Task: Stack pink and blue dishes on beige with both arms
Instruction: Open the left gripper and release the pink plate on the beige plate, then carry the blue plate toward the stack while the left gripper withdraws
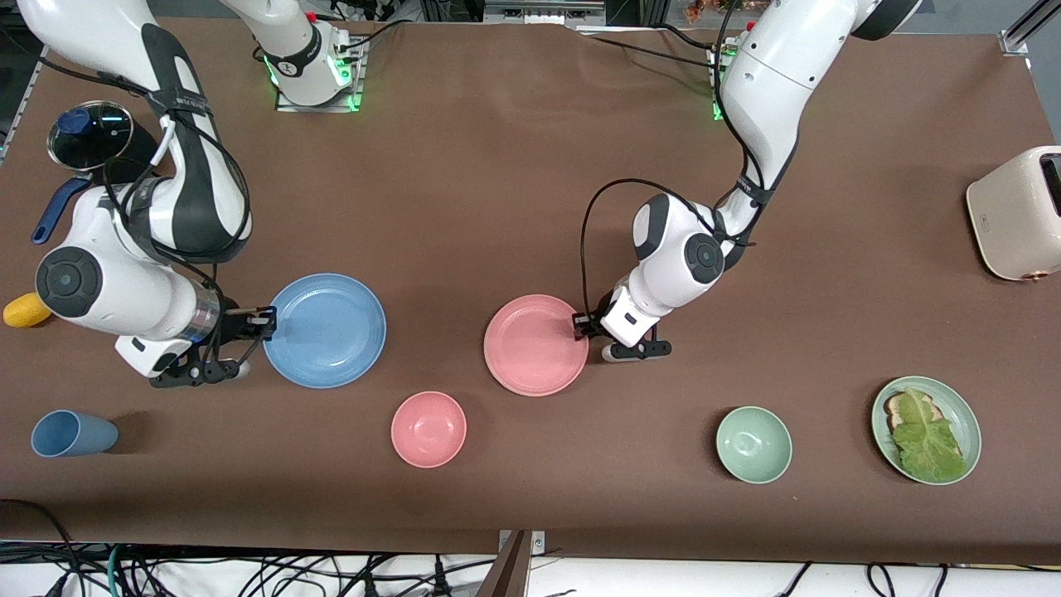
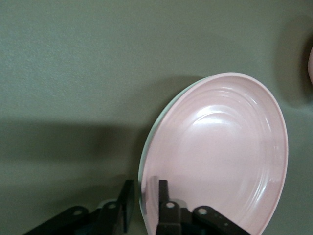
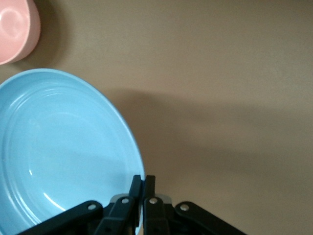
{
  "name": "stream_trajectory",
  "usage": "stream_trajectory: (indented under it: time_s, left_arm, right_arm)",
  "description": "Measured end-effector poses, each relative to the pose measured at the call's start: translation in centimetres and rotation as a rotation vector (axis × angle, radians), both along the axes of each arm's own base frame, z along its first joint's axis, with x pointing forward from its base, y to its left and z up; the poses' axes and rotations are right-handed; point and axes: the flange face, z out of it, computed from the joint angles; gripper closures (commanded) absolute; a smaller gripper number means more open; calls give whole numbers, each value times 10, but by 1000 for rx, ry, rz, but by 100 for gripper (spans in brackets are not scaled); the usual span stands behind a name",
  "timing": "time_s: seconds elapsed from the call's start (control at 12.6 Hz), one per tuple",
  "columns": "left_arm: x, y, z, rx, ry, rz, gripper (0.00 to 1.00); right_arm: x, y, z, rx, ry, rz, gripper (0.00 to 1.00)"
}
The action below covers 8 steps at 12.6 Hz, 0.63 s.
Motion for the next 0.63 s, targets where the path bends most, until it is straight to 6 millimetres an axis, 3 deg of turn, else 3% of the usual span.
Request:
stream_trajectory:
  time_s: [0.16, 0.32, 0.48, 0.63]
  left_arm:
    - [3, 4, 3, 2, -4, 5, 21]
    - [9, 12, 19, 7, 42, -13, 15]
    - [27, 39, 61, 21, 150, -52, 6]
    - [45, 78, 115, 69, 218, -96, 4]
  right_arm:
    - [3, 11, 5, 1, -1, -2, 100]
    - [3, 31, 6, 4, -3, -22, 100]
    - [0, 60, 7, 29, 1, -59, 100]
    - [-3, 88, 6, 60, 14, -97, 100]
